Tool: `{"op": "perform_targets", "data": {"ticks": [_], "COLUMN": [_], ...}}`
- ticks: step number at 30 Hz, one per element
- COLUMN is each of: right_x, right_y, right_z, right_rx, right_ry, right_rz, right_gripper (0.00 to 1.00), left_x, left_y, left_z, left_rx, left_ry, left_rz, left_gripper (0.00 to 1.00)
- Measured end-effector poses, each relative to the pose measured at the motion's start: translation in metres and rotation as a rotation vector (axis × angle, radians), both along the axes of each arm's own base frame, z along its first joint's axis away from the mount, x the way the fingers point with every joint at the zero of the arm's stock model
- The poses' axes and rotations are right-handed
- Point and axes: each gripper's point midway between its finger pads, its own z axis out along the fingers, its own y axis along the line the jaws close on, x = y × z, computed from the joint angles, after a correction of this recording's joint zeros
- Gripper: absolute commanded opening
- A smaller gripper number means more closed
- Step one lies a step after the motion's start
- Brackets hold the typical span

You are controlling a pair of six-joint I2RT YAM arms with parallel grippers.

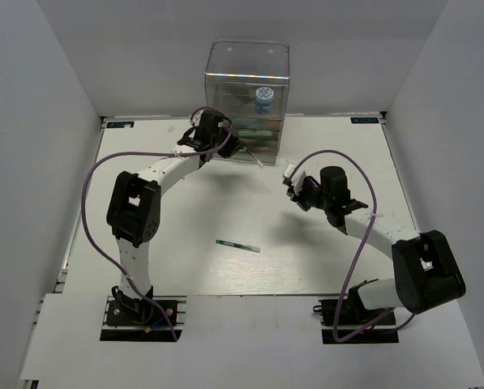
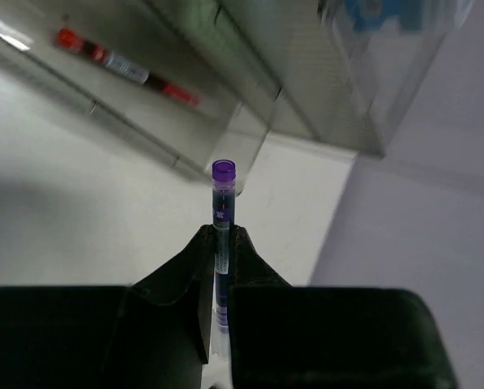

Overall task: Sort the stationery into containers
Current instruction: Place the stationery into the container

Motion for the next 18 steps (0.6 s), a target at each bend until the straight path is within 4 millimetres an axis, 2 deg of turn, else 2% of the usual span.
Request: {"op": "perform_targets", "data": {"ticks": [7, 16, 17, 18], "right_x": [-0.013, -0.020, -0.020, -0.021], "right_y": [-0.002, -0.002, -0.001, 0.000], "right_z": [0.003, 0.008, 0.008, 0.009], "right_rx": [0.018, 0.041, 0.044, 0.047], "right_ry": [-0.005, -0.003, -0.002, 0.000], "right_rz": [0.008, 0.013, 0.017, 0.021], "right_gripper": [0.00, 0.00, 0.00, 0.02], "left_x": [0.051, 0.079, 0.081, 0.083], "left_y": [-0.003, 0.008, 0.010, 0.010], "left_z": [-0.003, -0.021, -0.021, -0.020], "left_rx": [-0.249, -0.341, -0.344, -0.348], "left_ry": [-0.033, -0.045, -0.052, -0.057], "left_rz": [0.204, 0.429, 0.448, 0.461], "left_gripper": [0.00, 0.00, 0.01, 0.09]}}
